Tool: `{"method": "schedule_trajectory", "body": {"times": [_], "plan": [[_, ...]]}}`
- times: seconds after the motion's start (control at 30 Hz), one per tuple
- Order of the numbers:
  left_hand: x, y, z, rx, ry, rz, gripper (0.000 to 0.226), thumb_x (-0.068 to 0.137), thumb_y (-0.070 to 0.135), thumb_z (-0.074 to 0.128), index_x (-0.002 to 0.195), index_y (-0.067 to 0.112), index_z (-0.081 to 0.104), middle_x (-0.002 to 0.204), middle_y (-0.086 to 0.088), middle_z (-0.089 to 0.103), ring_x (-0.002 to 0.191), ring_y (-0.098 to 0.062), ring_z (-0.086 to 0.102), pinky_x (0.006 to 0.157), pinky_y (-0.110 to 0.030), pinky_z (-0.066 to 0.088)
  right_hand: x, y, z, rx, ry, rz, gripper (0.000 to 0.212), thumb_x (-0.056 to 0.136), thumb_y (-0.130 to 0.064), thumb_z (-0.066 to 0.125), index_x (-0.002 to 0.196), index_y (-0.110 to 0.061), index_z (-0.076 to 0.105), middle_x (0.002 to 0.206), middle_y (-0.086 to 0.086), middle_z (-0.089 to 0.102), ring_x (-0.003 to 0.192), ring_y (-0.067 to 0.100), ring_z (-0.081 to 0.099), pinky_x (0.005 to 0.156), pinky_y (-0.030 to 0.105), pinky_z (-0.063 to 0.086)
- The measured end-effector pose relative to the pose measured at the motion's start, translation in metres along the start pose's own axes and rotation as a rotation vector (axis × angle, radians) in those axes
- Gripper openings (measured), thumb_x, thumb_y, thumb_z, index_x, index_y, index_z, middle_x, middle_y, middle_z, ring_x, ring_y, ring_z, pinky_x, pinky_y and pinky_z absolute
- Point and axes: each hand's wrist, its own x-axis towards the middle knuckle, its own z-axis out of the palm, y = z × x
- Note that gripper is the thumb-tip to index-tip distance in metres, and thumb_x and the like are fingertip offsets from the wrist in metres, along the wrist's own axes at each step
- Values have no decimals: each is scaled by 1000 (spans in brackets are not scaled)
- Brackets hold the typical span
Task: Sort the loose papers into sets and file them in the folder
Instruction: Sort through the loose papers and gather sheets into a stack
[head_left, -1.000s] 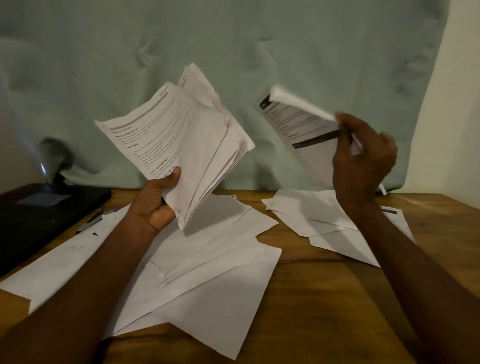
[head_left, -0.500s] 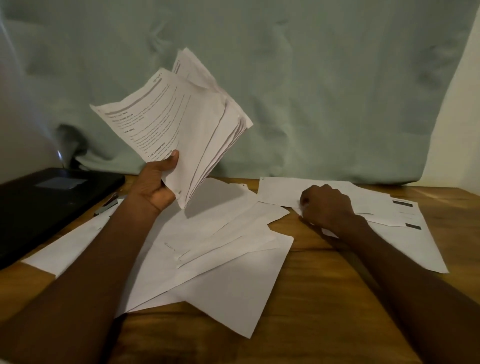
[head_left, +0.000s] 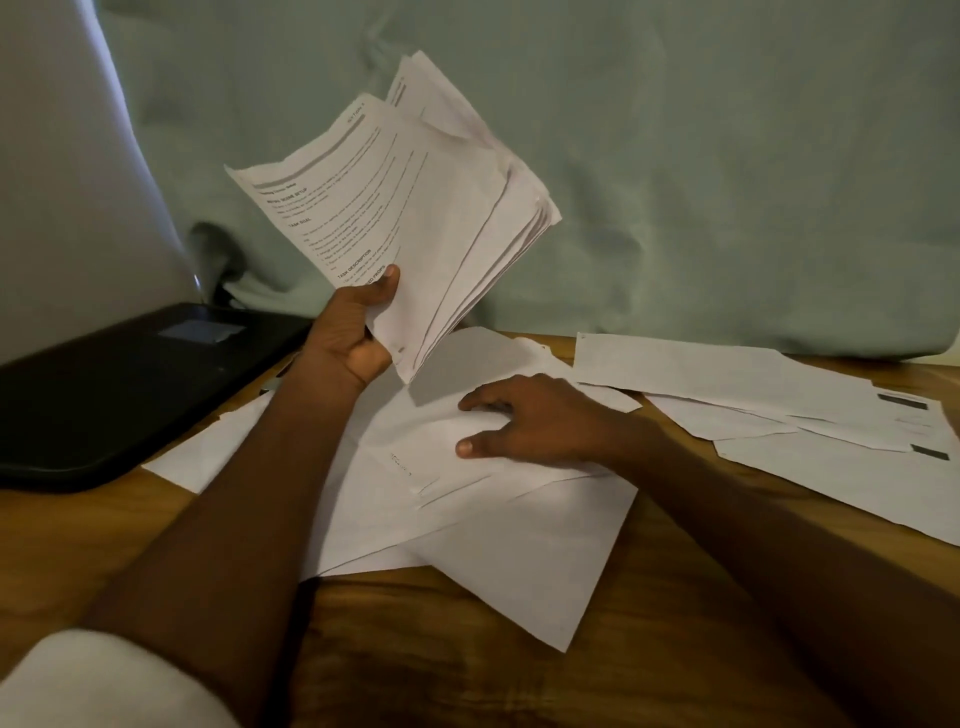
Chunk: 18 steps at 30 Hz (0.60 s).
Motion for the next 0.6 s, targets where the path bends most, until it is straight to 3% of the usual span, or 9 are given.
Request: {"method": "schedule_trajectory", "body": {"times": [0.13, 0.2, 0.27, 0.37, 0.5, 0.6], "plan": [[-3, 1, 6, -34, -45, -12, 44, 98, 2, 58, 140, 16, 57, 147, -16, 56, 133, -38, 55, 100, -53, 55, 2, 1, -3, 37, 69, -69, 46, 88, -49, 74, 131, -34, 68, 133, -12, 66, 107, 6, 57, 90, 23, 42], [-5, 2, 7, -62, -73, -11, 60, 89, 4, 67, 146, 14, 52, 146, -16, 57, 125, -36, 61, 85, -49, 62, 3, 4, -3, -7, 90, -91, 37, 93, -36, 73, 129, -30, 70, 131, -8, 69, 108, 11, 61, 89, 24, 43], [-5, 4, 5, -88, -71, -10, 71, 84, 4, 72, 150, 13, 48, 140, -14, 62, 118, -33, 66, 81, -46, 62, 4, 9, -3, -112, 161, -125, 32, 96, -25, 71, 127, -28, 72, 127, -6, 71, 109, 16, 64, 87, 23, 41], [-4, 7, 7, -108, -70, -16, 57, 97, 2, 60, 151, 13, 48, 127, -11, 69, 109, -29, 71, 78, -43, 62, 2, 22, -6, -215, 308, -208, 28, 97, -20, 67, 123, -28, 74, 119, -6, 75, 106, 18, 67, 85, 24, 46], [-5, 18, 24, -201, -40, 50, 43, 94, -2, 61, 135, 11, 61, 104, -6, 77, 91, -22, 76, 70, -38, 62, -8, 38, -23, -54, 585, -355, 32, 94, -13, 70, 124, -23, 73, 117, -4, 75, 101, 18, 71, 88, 36, 58], [0, 22, 26, -208, -112, 95, 72, 65, 3, 90, 130, 11, 62, 100, -4, 76, 89, -20, 75, 74, -36, 62, -18, 37, -44, 245, 737, -333, 38, 92, -8, 71, 128, -22, 68, 107, -6, 75, 100, 9, 70, 91, 25, 55]]}}
